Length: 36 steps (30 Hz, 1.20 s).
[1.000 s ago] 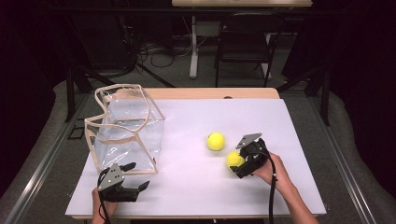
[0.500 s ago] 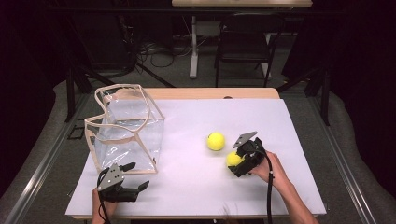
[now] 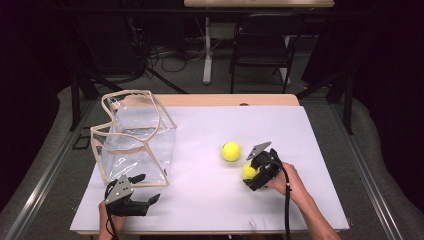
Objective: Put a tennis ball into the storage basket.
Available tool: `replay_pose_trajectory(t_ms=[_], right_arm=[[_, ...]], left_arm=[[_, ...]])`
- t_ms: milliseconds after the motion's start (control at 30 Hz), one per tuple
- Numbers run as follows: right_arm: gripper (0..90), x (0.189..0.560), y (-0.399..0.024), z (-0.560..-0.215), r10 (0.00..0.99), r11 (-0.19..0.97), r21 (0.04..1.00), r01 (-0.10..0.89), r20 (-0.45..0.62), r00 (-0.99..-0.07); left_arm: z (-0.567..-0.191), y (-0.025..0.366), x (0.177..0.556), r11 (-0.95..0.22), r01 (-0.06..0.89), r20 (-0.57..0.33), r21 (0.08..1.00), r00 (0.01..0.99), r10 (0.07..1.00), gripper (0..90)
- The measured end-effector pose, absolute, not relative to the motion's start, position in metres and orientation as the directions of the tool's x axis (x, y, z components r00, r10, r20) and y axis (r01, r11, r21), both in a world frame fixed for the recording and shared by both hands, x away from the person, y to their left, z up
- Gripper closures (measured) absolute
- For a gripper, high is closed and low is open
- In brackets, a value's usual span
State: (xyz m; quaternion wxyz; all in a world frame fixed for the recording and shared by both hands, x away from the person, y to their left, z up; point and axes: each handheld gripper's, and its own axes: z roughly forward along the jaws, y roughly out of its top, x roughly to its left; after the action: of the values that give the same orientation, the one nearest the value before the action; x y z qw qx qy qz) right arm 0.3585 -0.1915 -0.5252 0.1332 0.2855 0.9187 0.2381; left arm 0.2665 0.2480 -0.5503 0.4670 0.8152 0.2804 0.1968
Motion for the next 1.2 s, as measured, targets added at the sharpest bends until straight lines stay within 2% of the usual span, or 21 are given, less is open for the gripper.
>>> replay_pose_trajectory(t_ms=[67, 167, 433, 1200], right_arm=[[5.8, 0.3584, -0.1913, -0.5255, 0.587, 0.725, 0.511, 0.462, -0.107, -0.803], [14.3, 0.3583, -0.1909, -0.5269, 0.582, 0.732, 0.506, 0.457, -0.114, -0.805], [24.4, 0.3571, -0.1881, -0.5274, 0.575, 0.736, 0.498, 0.458, -0.103, -0.812], [25.8, 0.3573, -0.1827, -0.5224, 0.569, 0.746, 0.484, 0.457, -0.107, -0.815]], left_arm=[[-0.5503, 0.2481, 0.2665, -0.406, 0.273, 0.059, 0.872, 0.765, 0.641, 15.8], [-0.5502, 0.2482, 0.2663, -0.405, 0.274, 0.058, 0.872, 0.764, 0.642, 15.8], [-0.5500, 0.2480, 0.2663, -0.408, 0.272, 0.061, 0.871, 0.765, 0.641, 15.8], [-0.5498, 0.2488, 0.2657, -0.404, 0.271, 0.059, 0.873, 0.765, 0.641, 15.8]])
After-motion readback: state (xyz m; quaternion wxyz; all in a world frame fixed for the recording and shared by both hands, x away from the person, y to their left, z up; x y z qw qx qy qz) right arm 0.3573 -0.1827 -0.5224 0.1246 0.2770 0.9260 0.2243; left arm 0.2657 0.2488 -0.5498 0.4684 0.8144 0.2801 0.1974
